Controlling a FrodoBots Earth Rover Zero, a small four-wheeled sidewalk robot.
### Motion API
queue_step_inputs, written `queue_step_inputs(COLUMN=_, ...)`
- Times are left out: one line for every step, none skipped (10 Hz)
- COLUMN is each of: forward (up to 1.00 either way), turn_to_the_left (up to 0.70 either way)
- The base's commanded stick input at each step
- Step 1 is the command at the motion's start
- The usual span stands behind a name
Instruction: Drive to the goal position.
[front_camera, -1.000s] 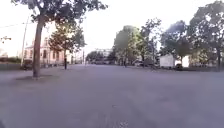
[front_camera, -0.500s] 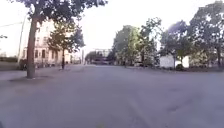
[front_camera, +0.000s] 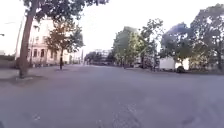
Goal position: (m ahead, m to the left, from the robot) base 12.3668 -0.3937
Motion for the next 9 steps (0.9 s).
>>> queue_step_inputs(forward=0.70, turn_to_the_left=0.00)
queue_step_inputs(forward=0.70, turn_to_the_left=0.00)
queue_step_inputs(forward=0.70, turn_to_the_left=0.00)
queue_step_inputs(forward=0.70, turn_to_the_left=0.00)
queue_step_inputs(forward=0.70, turn_to_the_left=0.00)
queue_step_inputs(forward=0.70, turn_to_the_left=0.00)
queue_step_inputs(forward=0.70, turn_to_the_left=0.00)
queue_step_inputs(forward=0.70, turn_to_the_left=0.00)
queue_step_inputs(forward=0.70, turn_to_the_left=0.00)
